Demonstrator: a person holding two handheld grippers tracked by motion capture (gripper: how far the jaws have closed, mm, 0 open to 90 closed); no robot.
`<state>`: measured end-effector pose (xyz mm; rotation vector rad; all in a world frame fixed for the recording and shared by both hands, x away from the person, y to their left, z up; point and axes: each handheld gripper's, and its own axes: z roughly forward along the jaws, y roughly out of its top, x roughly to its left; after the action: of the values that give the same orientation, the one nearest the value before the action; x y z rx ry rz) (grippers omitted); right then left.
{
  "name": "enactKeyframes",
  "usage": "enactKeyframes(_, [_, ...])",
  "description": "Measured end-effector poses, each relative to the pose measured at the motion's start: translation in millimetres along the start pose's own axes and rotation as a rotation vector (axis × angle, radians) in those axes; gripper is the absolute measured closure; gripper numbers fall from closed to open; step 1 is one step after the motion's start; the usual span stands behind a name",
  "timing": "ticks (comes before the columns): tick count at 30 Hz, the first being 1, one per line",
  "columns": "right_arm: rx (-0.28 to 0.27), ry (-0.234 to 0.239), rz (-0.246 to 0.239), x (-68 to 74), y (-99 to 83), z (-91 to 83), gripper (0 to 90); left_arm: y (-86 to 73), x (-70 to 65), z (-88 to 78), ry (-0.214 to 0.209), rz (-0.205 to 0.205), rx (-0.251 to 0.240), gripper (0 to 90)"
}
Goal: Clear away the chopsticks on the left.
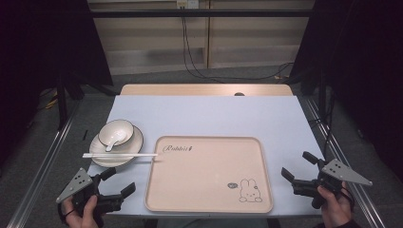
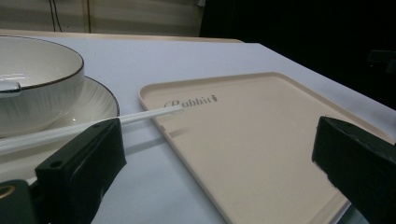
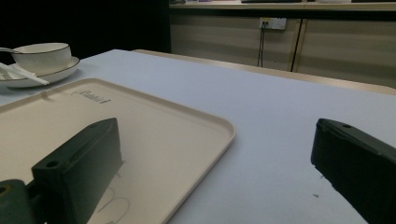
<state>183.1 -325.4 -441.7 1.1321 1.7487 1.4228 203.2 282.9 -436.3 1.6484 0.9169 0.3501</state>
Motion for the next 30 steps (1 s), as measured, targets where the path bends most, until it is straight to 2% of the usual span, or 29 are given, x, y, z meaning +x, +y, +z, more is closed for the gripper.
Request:
enactKeyframes(4, [-0.002,-0.004,-0.002,-0.9,0.0,-0.5,1.7,0.6,-1.9,1.1,0.010,0.017,0.011,2.4])
enactKeyframes(7, [-0.003,-0.002,0.008,-0.4,0.3,-1.0,1.7,1.3,-2.4,1.6,0.000,0.024,0.012,2.4])
enactKeyframes(14, [-0.002,0.004,0.000,-0.1,0.2,0.1,1.7,2.0,-0.6,-0.7,-0.011,0.019,0.002,2.4])
enactKeyframes(16, [-0.002,0.003,-0.002,0.1,0.2,0.3,1.7,2.2,0.2,-0.9,-0.009,0.025,0.014,2.3])
enactKeyframes(18, [-0.004,0.003,-0.002,-0.1,0.2,0.3,1.7,2.9,2.6,-1.7,-0.030,0.040,0.029,2.3])
enactKeyframes(20, [-0.004,0.005,-0.003,-0.1,0.2,0.3,1.7,4.4,3.9,-3.1,-0.037,0.038,0.048,2.3])
enactKeyframes(23, [-0.007,0.006,-0.002,0.4,0.3,0.4,1.7,5.7,6.8,-5.3,-0.043,0.030,0.052,2.3])
enactKeyframes(26, [-0.007,0.013,-0.008,1.0,0.5,0.7,1.7,8.8,11.7,-8.5,-0.037,0.018,0.067,2.3])
enactKeyframes(27, [-0.001,0.020,-0.011,1.0,0.3,0.7,1.7,12.4,15.6,-10.4,-0.026,0.018,0.110,2.3])
enactKeyframes(29, [0.006,0.018,-0.002,0.9,-0.1,1.1,1.7,14.0,18.9,-13.1,-0.014,0.023,0.089,2.3])
enactKeyframes(30, [0.003,0.020,0.004,0.6,-0.4,1.9,1.7,15.7,21.1,-13.8,-0.015,0.031,0.101,2.4])
